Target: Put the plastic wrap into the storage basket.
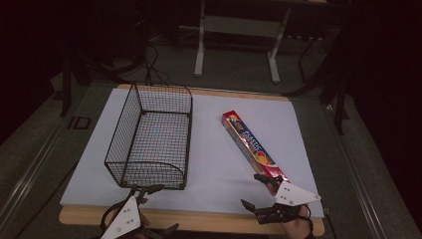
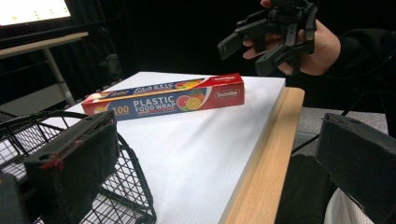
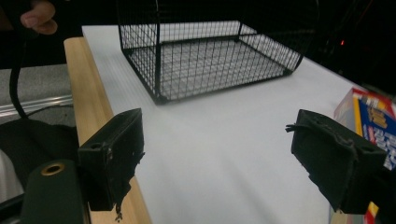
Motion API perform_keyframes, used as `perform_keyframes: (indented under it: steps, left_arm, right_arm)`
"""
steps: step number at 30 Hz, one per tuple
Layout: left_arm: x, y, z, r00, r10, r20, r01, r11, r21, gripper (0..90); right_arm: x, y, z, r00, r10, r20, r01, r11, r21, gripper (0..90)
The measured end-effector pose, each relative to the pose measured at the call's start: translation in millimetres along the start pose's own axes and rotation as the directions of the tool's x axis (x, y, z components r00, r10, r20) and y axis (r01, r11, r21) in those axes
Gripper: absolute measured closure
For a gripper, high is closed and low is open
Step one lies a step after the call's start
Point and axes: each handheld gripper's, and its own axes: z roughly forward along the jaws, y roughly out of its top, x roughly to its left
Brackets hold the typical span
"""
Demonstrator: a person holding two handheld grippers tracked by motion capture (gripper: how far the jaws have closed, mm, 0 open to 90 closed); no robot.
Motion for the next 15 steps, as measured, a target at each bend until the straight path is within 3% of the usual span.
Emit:
perform_keyframes:
  steps: [2, 4, 12, 15]
  left_arm:
    - [-0.6, 0.0, 0.4, 1.0, 0.001, 0.001, -0.001, 1.0, 0.001, 0.2]
    - [-1.2, 0.2, 0.2, 1.0, 0.004, 0.005, -0.004, 1.0, 0.001, 0.2]
    - [-0.6, 0.6, 1.6, 1.0, 0.003, -0.003, -0.003, 1.0, 0.002, 0.2]
    - [-1.4, 0.3, 1.8, 1.0, 0.007, 0.0, -0.007, 1.0, 0.006, 0.2]
  right_arm:
    - [0.5, 0.4, 0.1, 0.9997, 0.019, -0.012, -0.018, 0.999, 0.029, 14.0]
    - [2.9, 2.1, -0.4, 0.9998, 0.02, 0.003, -0.02, 0.999, 0.041, 12.8]
    - [7.5, 2.5, 1.0, 1.0, 0.0, 0.009, 0.0, 0.999, 0.054, 10.8]
    - [8.0, 5.1, 0.4, 0.9998, 0.01, -0.015, -0.009, 0.999, 0.036, 10.0]
